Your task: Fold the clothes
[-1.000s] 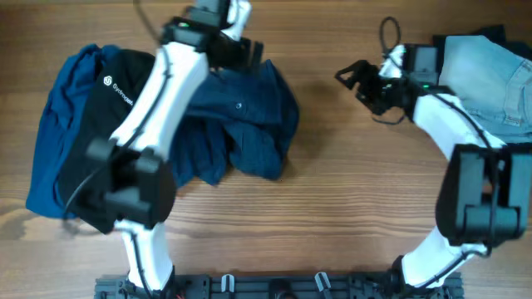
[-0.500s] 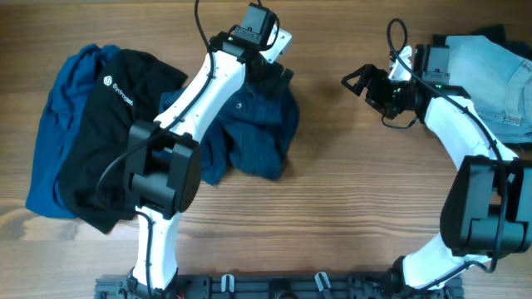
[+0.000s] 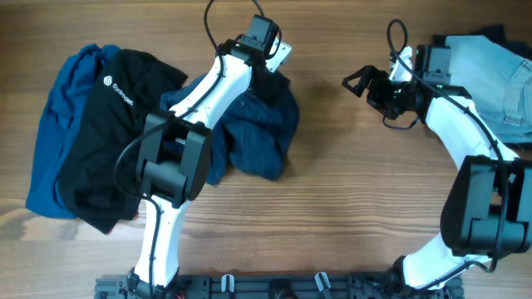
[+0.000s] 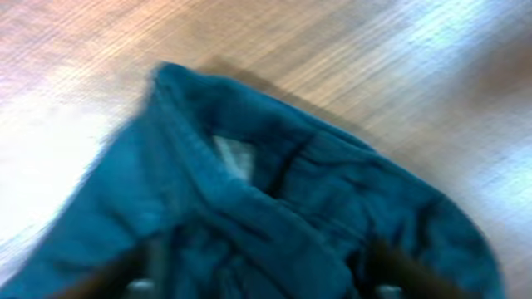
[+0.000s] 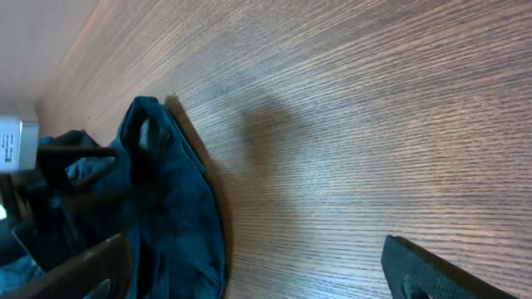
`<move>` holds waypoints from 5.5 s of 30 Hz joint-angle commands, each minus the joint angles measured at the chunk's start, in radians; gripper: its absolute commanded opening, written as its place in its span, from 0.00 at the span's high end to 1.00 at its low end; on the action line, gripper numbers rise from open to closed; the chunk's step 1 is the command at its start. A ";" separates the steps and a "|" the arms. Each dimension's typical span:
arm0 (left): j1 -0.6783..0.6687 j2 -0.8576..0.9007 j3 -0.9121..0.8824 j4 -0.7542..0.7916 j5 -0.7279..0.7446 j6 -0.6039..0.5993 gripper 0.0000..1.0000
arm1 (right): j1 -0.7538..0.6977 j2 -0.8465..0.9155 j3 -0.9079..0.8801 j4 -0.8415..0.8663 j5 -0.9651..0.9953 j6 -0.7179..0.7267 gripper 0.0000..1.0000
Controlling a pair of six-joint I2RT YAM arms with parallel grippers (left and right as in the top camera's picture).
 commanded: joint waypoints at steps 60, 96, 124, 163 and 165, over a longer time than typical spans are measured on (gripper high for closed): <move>-0.108 -0.385 0.364 -0.070 -0.270 -0.139 0.96 | 0.065 -0.018 0.003 0.088 -0.200 0.057 0.01; -0.109 -0.388 0.364 -0.093 -0.270 -0.139 0.96 | 0.126 0.054 0.003 0.198 -0.103 -0.010 0.01; -0.109 -0.464 0.364 -0.153 -0.311 -0.117 0.96 | 0.098 0.149 0.003 0.316 -0.146 0.043 0.01; -0.130 -0.548 0.364 -0.018 -0.391 -0.116 0.96 | 0.107 0.188 0.003 0.288 -0.197 0.039 0.96; -0.126 -0.548 0.364 -0.035 -0.393 -0.116 0.96 | 0.092 0.173 0.005 0.298 -0.217 0.042 0.95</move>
